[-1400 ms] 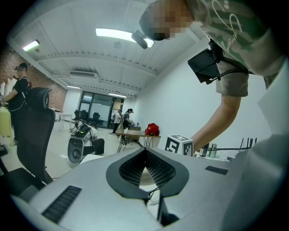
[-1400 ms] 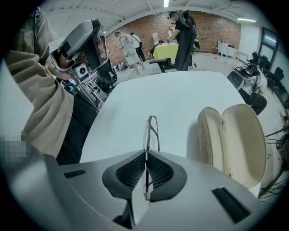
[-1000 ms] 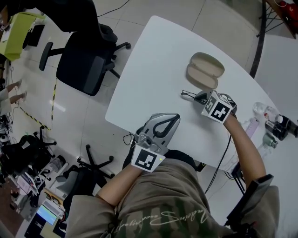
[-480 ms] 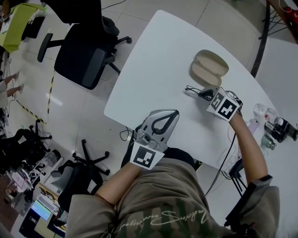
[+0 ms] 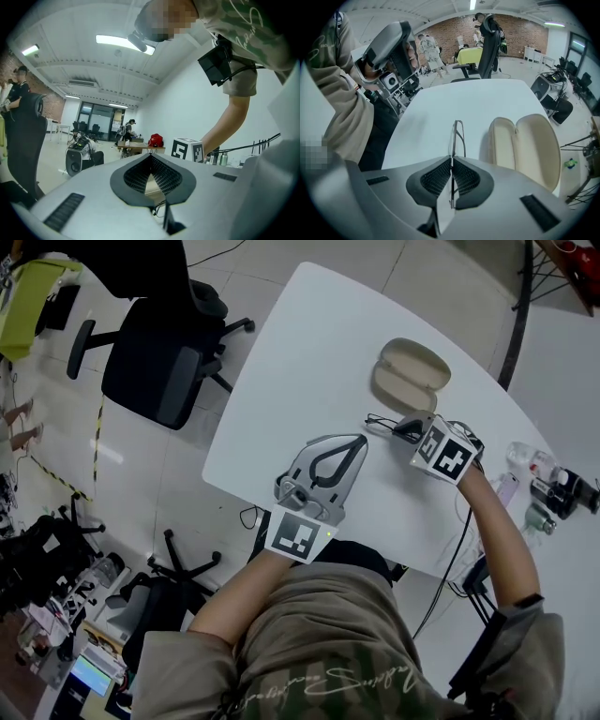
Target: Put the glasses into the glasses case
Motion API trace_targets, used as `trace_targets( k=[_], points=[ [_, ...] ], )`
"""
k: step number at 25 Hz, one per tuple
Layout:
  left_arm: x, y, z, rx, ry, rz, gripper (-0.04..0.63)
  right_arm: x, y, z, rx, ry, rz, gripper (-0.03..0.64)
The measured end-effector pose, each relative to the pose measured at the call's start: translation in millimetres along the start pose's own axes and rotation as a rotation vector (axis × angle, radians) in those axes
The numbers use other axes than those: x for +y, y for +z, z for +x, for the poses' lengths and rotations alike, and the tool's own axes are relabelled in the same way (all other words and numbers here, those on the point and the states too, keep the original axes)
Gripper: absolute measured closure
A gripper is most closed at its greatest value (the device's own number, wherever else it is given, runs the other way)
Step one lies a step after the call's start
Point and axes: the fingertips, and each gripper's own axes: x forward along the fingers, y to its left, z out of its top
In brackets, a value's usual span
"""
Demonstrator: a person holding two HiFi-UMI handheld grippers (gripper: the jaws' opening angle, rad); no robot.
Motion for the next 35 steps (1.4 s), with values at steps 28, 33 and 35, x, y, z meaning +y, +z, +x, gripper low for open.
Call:
trace_targets(
  k=[28, 33, 35],
  points=[
    [4.8, -41.5, 79.6, 0.049, 0.023, -0.006, 0.591, -4.9, -0.2, -15.9, -0.109, 0.041, 0.029, 0.589],
    [4.8, -46.4, 80.3, 0.046, 0.037, -0.056, 0.591, -10.4, 6.8, -30.4, -0.118, 0.024, -0.008, 0.589],
    [3.9, -42.3, 81.9, 0.047, 0.031, -0.059, 0.591, -13.1, 9.0, -33.0, -0.116, 0.021, -0.01, 0.589]
  ],
)
